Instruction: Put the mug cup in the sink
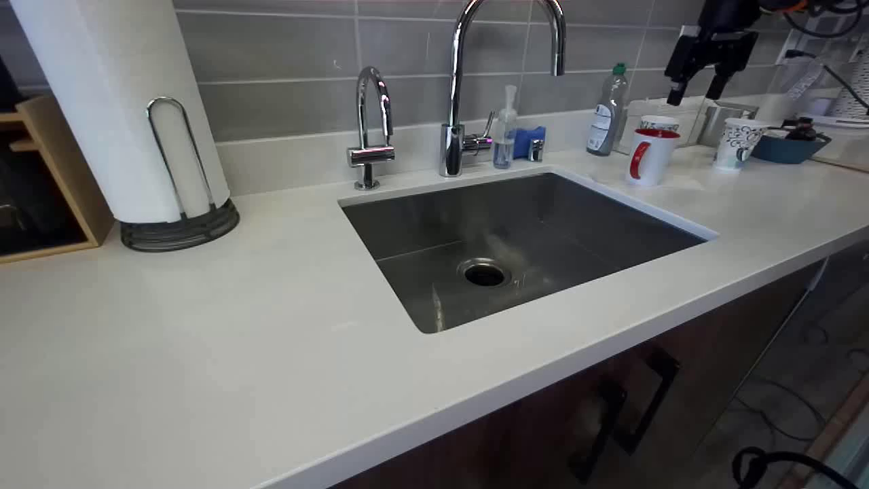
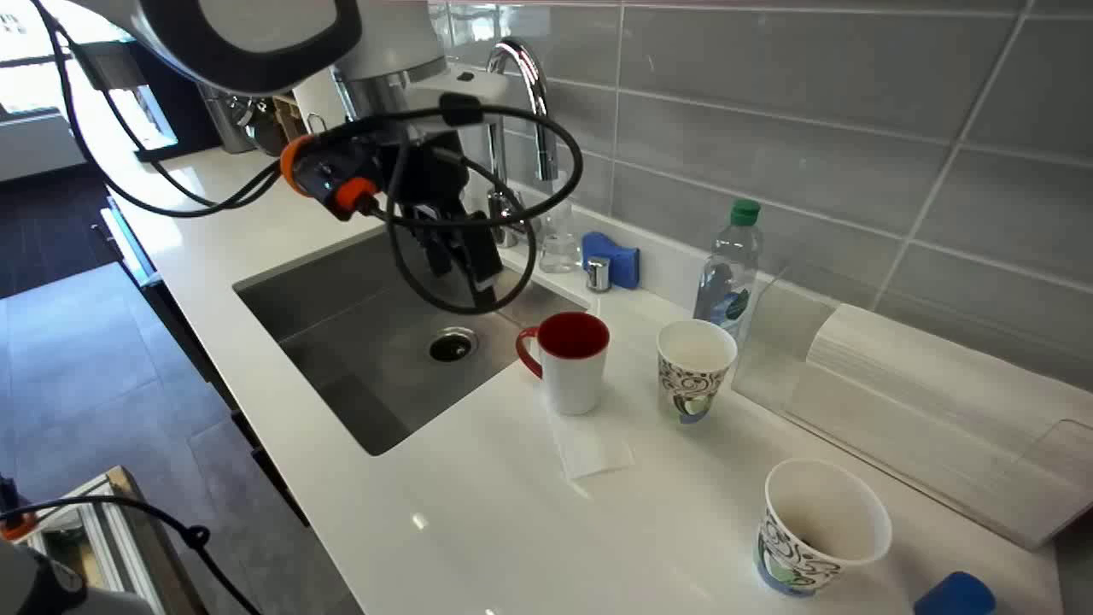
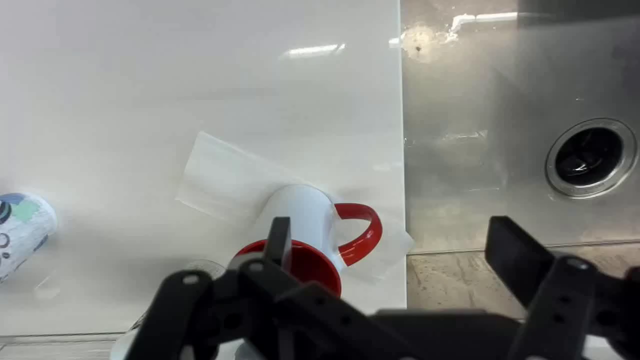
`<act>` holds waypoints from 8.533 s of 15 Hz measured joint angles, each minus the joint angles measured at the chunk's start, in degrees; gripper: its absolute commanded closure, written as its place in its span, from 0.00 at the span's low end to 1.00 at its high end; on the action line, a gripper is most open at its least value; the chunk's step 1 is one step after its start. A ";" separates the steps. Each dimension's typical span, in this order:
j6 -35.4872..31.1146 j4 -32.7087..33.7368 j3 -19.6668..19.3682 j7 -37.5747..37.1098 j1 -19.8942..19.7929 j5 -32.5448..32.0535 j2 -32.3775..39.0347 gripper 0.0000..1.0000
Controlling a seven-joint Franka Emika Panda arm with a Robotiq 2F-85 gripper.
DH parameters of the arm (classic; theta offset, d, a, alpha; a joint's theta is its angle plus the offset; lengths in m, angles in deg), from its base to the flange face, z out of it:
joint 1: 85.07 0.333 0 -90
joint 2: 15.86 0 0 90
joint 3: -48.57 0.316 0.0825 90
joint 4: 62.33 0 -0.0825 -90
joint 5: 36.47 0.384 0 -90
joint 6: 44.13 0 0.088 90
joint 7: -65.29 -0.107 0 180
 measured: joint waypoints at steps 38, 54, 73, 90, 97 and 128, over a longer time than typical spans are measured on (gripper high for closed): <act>-26.31 -5.43 6.17 -78.20 -5.45 -13.75 10.36 0.00; -21.84 -2.72 4.84 -86.78 -2.72 -18.62 14.78 0.00; -19.50 4.87 -3.12 -88.63 4.95 -20.47 25.73 0.64; -16.38 7.16 -3.29 -88.50 5.64 -18.05 26.42 0.95; -14.90 7.67 -3.29 -88.50 6.42 -18.42 23.40 0.95; -12.39 7.24 -3.77 -88.50 6.67 -20.27 26.79 0.13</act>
